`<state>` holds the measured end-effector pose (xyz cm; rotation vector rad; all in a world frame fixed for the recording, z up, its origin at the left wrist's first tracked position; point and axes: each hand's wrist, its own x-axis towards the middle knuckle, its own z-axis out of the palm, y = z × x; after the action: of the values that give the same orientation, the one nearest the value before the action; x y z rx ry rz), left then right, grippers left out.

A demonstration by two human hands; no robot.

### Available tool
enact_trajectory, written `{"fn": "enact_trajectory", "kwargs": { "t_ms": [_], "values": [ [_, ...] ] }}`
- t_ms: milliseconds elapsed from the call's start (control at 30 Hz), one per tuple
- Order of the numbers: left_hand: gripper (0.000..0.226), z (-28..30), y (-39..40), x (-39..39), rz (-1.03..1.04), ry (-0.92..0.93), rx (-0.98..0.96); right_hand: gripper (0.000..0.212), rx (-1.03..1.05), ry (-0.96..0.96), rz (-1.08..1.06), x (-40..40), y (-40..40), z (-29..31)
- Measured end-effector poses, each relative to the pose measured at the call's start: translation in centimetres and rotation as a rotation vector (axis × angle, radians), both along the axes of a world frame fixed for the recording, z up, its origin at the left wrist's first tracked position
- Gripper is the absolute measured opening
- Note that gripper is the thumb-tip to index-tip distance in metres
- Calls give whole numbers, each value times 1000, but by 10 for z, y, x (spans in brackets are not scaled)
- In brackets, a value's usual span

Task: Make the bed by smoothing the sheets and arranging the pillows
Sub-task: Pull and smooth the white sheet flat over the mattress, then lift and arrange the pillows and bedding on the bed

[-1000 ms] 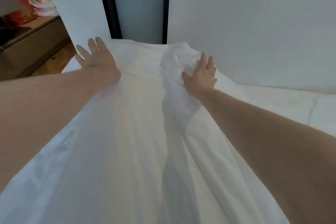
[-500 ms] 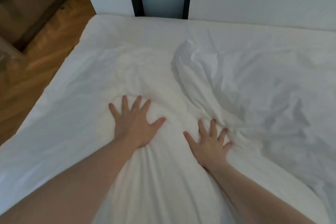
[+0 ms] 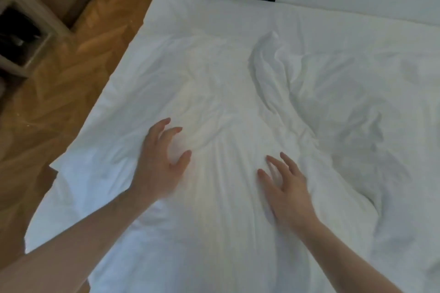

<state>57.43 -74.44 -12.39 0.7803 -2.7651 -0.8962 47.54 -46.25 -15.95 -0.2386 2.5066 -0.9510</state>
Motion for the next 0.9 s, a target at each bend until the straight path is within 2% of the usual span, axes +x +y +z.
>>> {"fn": "enact_trajectory", "kwargs": {
  "t_ms": [67,133,200,233,267,300,333,367,400,433,500,533,600,667,767,900],
  "values": [
    [64,24,-7,82,163,-104,-45,63,-8,110,65,63,16,26],
    [83,33,-11,158,458,-346,44,76,20,125,66,121,30,38],
    [107,14,-12,230,681,-692,369,88,90,128,62,169,44,41],
    [117,7,-8,259,684,-806,530,95,138,123,69,188,51,40],
    [117,3,2,277,671,-866,649,102,185,110,70,202,57,39],
    [111,6,14,283,678,-860,733,110,236,85,57,212,61,37],
    [95,11,31,279,694,-809,800,117,286,42,22,219,65,34],
    [77,14,44,271,693,-742,851,121,336,-10,-35,222,67,31],
    [72,13,54,258,664,-676,867,116,376,-59,-79,220,68,30],
    [74,10,63,245,627,-644,850,101,409,-100,-97,215,67,30],
    [80,7,70,226,569,-692,737,43,426,-125,-61,202,62,29],
    [73,8,68,220,551,-711,650,16,418,-140,-32,195,59,32],
    [53,31,64,207,471,-694,522,29,336,-147,21,184,57,36],
    [47,73,61,196,416,-535,468,36,175,-148,-65,177,57,67],
    [58,149,49,187,415,-291,412,30,-48,-113,-224,164,64,136],
    [34,255,29,133,304,-60,94,25,-270,25,-317,127,51,230]
  ]
}}
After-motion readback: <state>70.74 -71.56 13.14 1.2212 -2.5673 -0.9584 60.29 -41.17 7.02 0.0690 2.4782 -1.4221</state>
